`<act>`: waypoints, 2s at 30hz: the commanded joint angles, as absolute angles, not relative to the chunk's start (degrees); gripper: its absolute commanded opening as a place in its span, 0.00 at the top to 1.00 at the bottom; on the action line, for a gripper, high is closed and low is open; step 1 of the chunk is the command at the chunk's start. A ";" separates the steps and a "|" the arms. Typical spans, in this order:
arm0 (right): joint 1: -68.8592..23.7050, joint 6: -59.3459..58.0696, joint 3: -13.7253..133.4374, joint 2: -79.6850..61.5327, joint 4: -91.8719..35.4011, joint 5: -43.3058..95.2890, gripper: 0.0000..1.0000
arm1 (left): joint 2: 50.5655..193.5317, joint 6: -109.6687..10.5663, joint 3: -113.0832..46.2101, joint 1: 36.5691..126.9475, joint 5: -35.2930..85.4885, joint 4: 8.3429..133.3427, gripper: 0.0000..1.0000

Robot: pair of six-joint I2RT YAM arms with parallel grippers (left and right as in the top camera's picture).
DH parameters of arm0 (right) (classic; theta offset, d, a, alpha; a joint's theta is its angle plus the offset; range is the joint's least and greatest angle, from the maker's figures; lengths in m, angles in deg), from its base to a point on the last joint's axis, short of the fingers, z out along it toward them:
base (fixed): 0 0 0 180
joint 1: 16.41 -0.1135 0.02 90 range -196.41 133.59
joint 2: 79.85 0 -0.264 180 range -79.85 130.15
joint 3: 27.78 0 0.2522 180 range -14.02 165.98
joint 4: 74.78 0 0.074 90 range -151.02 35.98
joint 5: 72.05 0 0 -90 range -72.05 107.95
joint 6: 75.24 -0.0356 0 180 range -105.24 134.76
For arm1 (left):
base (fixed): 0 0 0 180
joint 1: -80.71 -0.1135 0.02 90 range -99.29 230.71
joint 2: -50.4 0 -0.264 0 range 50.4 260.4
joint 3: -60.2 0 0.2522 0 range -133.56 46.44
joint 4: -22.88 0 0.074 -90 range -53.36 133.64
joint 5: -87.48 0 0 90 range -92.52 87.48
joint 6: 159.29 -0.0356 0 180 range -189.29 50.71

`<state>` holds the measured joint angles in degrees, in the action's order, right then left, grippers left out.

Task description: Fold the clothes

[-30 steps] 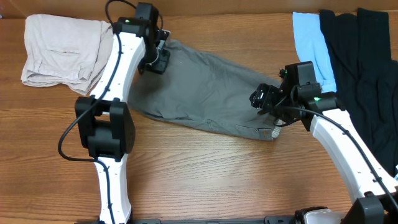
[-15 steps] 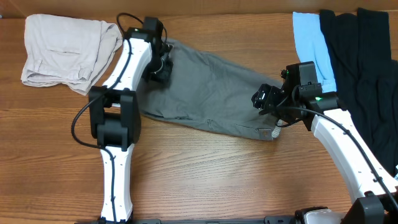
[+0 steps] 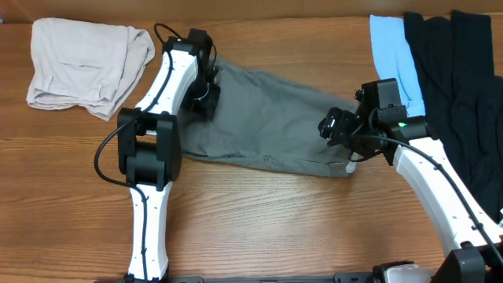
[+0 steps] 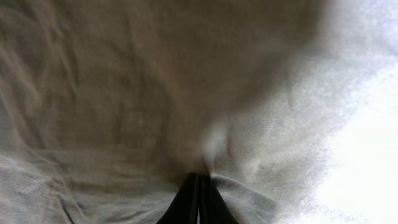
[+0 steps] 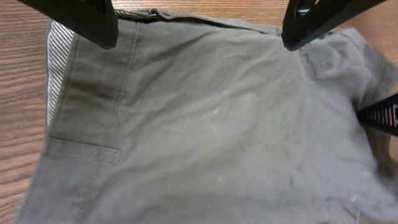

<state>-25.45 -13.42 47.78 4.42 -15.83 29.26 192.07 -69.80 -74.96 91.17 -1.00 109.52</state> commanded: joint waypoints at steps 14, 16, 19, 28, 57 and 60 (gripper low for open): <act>-23.37 -12.81 47.95 5.34 -13.91 24.87 0.07 | 193.38 -60.45 -65.41 88.59 -6.92 111.00 0.96; -22.06 -11.72 47.95 6.54 -13.97 25.06 0.05 | 192.70 -60.49 -67.05 88.57 -6.92 112.49 0.96; -19.92 -10.26 47.95 9.32 -14.15 25.11 0.03 | 191.30 -61.17 -70.94 88.57 -6.79 115.88 0.96; -17.85 -10.12 47.95 17.18 -15.35 27.12 0.00 | 185.23 -63.11 -74.44 88.57 -5.50 118.48 0.52; -18.00 -7.28 47.80 20.27 -19.33 25.50 0.00 | 184.26 -73.21 -71.84 79.98 0.09 108.97 0.37; -18.22 -7.28 47.80 22.65 -20.57 25.63 0.00 | 184.26 -73.21 -69.46 79.98 0.12 107.16 0.38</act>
